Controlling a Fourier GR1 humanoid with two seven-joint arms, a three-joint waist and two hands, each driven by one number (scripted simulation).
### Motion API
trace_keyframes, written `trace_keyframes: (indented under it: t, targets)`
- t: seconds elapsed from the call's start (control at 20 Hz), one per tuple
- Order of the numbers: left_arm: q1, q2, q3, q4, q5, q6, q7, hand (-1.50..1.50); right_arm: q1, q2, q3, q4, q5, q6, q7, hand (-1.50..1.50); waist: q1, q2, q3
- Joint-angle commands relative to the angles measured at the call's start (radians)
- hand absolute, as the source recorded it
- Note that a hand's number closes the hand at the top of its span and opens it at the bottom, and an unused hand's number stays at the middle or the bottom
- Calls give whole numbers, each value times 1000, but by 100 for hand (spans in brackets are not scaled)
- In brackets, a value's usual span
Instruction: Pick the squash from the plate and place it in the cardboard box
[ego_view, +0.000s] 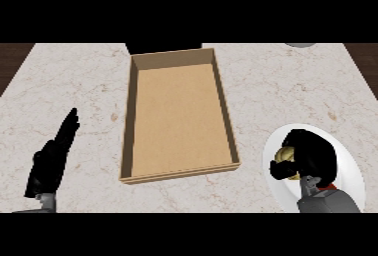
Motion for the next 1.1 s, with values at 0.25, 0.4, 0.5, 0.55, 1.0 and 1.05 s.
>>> trace_keyframes:
  t: [0.25,0.4,0.5,0.55,1.0,1.05]
  targets:
    - [-63,-4,8,35,-15,3,27,0,251,145,359,-370,399,32,362,150,-13,-2,-1]
    - [-40,7,21,-18,9,-18,49,0,265,189,399,-479,483,106,416,150,-5,-2,-1]
    - [21,-15,-5,-6,-30,1,-16,0,274,209,440,-545,503,105,372,150,0,-1,0]
    - [45,-28,-22,-59,-42,17,6,0,257,228,488,-548,526,67,355,150,4,-2,0]
    - [17,-19,10,41,-29,-4,-78,0,-112,232,518,-615,410,6,341,150,16,4,-1]
    - [-26,-9,6,-10,-7,-31,9,0,-199,232,530,-611,386,45,407,150,20,3,-1]
